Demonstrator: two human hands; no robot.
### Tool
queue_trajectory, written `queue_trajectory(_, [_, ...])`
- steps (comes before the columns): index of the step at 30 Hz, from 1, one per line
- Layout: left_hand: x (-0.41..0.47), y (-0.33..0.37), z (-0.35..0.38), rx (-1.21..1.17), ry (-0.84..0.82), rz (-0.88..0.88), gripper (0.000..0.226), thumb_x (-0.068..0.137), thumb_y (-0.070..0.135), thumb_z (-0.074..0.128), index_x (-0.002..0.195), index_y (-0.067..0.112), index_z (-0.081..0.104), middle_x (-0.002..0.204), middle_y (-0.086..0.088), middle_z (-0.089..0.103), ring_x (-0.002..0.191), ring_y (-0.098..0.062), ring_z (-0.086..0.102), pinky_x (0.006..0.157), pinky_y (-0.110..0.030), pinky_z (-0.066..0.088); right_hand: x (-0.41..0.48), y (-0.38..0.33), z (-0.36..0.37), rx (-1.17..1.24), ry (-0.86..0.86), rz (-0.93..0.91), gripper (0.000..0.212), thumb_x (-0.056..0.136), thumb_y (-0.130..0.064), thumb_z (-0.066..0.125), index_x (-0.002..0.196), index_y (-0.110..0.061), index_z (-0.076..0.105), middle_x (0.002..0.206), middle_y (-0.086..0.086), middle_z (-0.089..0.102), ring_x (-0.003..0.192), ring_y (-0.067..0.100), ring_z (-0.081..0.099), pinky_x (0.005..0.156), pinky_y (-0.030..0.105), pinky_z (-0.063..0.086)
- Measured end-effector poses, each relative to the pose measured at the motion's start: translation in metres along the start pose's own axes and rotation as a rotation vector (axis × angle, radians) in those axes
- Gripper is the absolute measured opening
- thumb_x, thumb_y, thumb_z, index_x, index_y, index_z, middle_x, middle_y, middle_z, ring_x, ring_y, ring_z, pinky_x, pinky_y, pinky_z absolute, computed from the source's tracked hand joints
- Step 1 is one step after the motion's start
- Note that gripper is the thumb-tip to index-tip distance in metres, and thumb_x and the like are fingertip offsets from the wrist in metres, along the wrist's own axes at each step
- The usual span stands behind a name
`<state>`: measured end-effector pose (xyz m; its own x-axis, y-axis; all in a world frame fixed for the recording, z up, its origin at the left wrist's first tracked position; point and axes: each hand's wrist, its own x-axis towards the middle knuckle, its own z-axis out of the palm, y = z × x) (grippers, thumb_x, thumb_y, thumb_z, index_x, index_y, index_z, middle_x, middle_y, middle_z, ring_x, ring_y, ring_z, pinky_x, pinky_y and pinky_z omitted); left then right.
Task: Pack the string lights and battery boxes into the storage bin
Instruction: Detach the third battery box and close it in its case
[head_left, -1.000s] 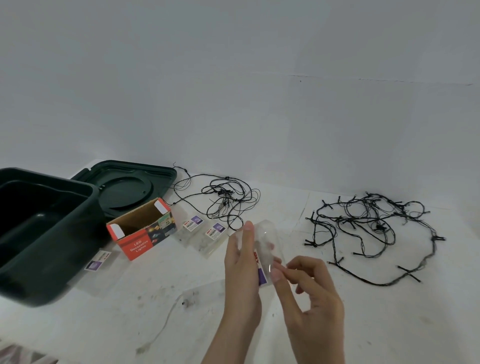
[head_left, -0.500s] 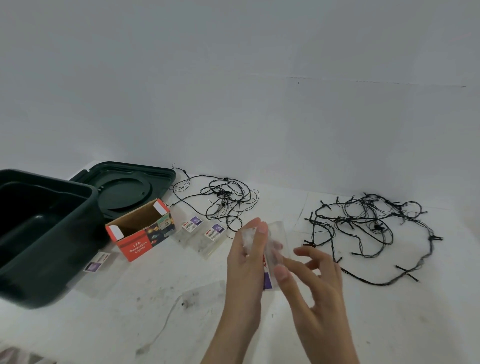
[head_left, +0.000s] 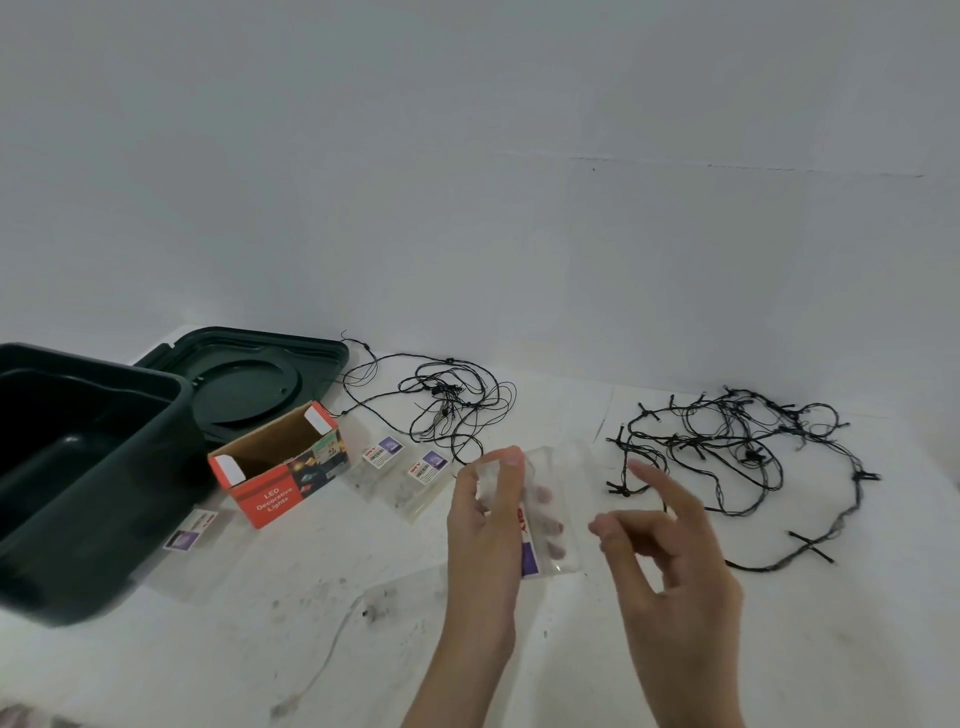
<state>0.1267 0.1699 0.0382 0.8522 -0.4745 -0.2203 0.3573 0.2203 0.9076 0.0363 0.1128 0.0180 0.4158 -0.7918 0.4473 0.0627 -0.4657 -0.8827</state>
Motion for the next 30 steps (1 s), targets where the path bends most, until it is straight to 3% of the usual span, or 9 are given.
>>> queue_trajectory(4, [0.002,0.002,-0.001,0.003,0.002,-0.01,0.03,0.088,0.041,0.054,0.097,0.012,0.057,0.066,-0.001,0.067,0.05,-0.016,0.06,0.046,-0.027,0.05,0.001,0.003,-0.001,-0.18,-0.032,-0.211,0.04,0.08,-0.009,0.065,0.106,-0.039,0.056,0.075,-0.014,0.062,0.068,0.008,0.057,0.072,0.005,0.042])
queue_trajectory(7, [0.001,0.003,0.001,0.0,-0.011,-0.017,0.03,0.087,0.041,0.054,0.098,0.013,0.057,0.068,-0.002,0.068,0.05,-0.015,0.061,0.046,-0.026,0.051,0.002,0.002,-0.002,-0.231,-0.027,-0.249,0.034,0.082,-0.024,0.058,0.117,-0.024,0.06,0.077,-0.016,0.063,0.069,0.004,0.056,0.074,0.002,0.04])
queue_trajectory(12, [0.001,0.004,0.006,-0.004,-0.026,0.003,0.029,0.089,0.039,0.053,0.101,0.012,0.056,0.066,-0.002,0.067,0.049,-0.015,0.06,0.044,-0.026,0.051,0.004,0.009,0.001,-0.387,0.043,-0.44,0.021,0.083,-0.01,0.057,0.094,-0.003,0.074,0.073,0.001,0.064,0.066,0.009,0.049,0.076,0.005,0.04])
queue_trajectory(16, [0.001,0.005,0.007,-0.006,-0.02,0.026,0.026,0.087,0.039,0.054,0.099,0.016,0.056,0.07,-0.003,0.068,0.05,-0.016,0.062,0.045,-0.026,0.051,0.005,0.013,-0.001,-0.466,0.021,-0.482,0.022,0.084,-0.009,0.055,0.091,-0.002,0.074,0.073,0.003,0.063,0.068,0.011,0.047,0.066,0.014,0.042])
queue_trajectory(21, [0.003,0.002,0.007,0.038,0.006,0.065,0.025,0.085,0.043,0.054,0.096,0.021,0.057,0.081,-0.008,0.069,0.064,-0.018,0.065,0.053,-0.031,0.055,0.008,0.015,-0.003,-0.494,-0.071,-0.524,0.021,0.084,-0.009,0.056,0.092,-0.003,0.074,0.08,0.003,0.063,0.072,0.013,0.049,0.07,0.014,0.041])
queue_trajectory(30, [0.007,0.002,0.002,0.092,0.019,0.102,0.022,0.088,0.043,0.053,0.1,0.026,0.056,0.085,-0.001,0.068,0.065,-0.011,0.067,0.051,-0.028,0.054,0.014,0.016,-0.009,-0.381,-0.291,-0.493,0.029,0.086,-0.016,0.053,0.108,-0.007,0.071,0.12,-0.001,0.063,0.093,0.007,0.054,0.085,0.01,0.043])
